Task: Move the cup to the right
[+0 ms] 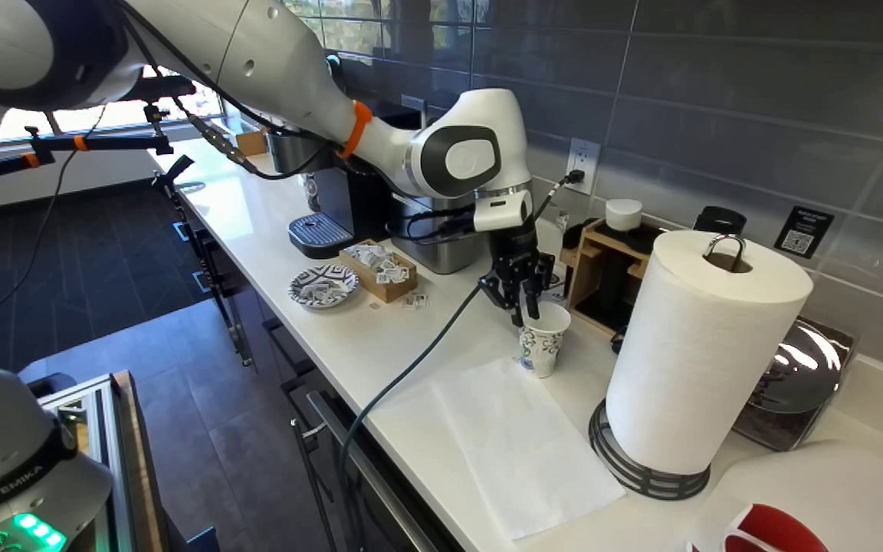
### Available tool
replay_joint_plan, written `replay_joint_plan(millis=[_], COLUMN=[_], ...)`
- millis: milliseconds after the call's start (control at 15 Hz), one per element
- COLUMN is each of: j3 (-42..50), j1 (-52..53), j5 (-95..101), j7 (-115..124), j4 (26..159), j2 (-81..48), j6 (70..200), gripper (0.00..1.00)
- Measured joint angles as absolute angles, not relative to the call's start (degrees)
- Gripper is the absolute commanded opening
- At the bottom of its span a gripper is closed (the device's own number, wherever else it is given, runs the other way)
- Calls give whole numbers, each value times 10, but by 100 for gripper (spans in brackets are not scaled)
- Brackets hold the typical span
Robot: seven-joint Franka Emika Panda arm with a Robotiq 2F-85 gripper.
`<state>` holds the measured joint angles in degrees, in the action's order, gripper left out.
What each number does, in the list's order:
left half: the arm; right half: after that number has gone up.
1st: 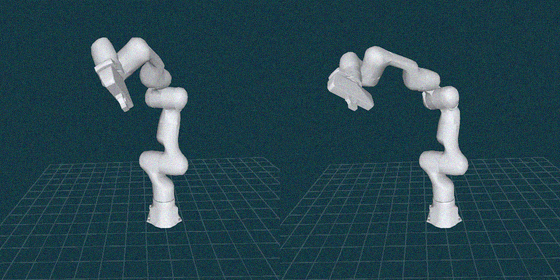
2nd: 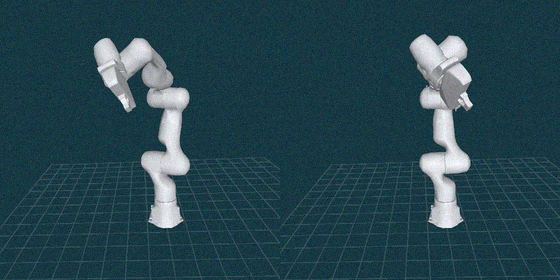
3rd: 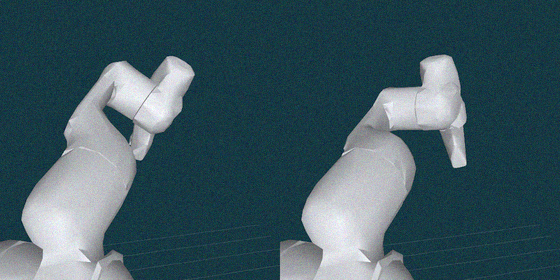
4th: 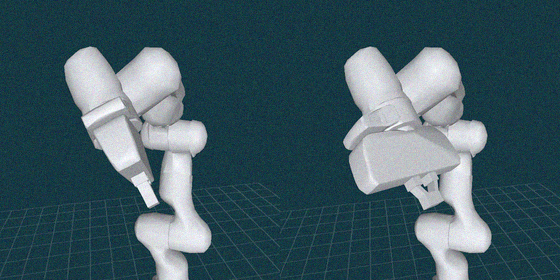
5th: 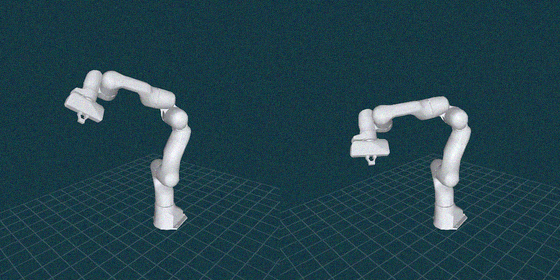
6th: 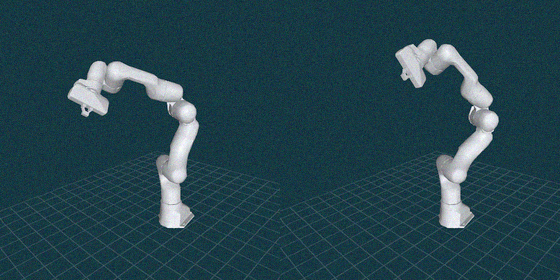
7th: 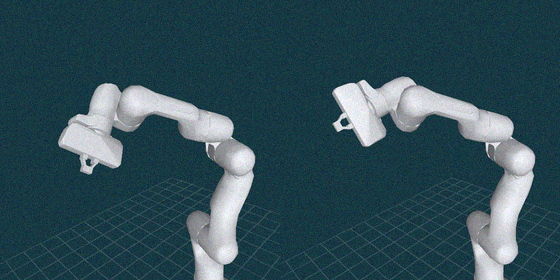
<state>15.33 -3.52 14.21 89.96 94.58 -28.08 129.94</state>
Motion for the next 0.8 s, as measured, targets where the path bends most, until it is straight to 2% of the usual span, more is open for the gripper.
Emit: replay_joint_plan(millis=[200, 333, 800], j3=[153, 154, 157], j1=[-37, -40, -65], j5=[140, 138, 139], j7=[900, 899, 730], j4=[944, 942, 981], j2=[-280, -272, -147], j6=[1299, 1299, 1286], gripper=[89, 100, 100])
